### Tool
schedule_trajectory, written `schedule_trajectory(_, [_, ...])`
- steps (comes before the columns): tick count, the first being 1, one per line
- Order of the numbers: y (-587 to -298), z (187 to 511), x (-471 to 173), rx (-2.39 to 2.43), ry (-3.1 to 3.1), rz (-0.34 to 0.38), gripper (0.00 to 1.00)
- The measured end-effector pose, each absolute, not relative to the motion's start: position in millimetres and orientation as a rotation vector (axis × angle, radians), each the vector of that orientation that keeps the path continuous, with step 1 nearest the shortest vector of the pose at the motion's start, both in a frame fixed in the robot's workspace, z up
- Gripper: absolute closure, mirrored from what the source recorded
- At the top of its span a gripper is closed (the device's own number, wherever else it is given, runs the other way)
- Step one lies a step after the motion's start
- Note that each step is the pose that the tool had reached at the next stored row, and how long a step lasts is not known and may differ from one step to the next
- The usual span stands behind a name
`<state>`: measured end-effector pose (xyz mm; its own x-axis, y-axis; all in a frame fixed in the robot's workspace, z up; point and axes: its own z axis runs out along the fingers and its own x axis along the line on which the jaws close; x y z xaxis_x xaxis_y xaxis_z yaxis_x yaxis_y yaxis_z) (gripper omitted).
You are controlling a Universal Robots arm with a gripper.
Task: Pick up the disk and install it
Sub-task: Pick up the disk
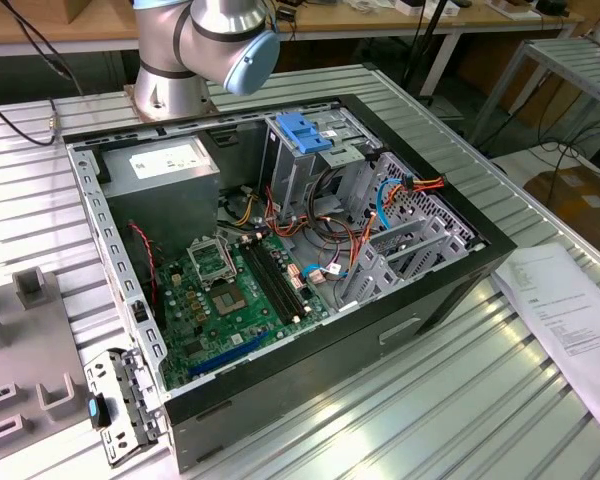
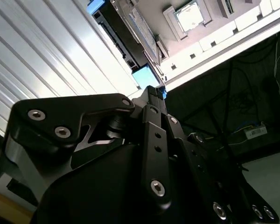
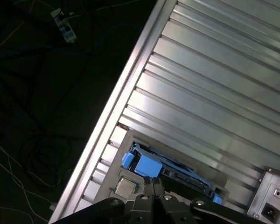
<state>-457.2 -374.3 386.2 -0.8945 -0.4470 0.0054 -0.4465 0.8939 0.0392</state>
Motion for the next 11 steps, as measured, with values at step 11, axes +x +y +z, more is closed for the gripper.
schedule_trajectory(11, [-374.3,386.2,-457.3,1.096,-2.924,-0.054,0.89])
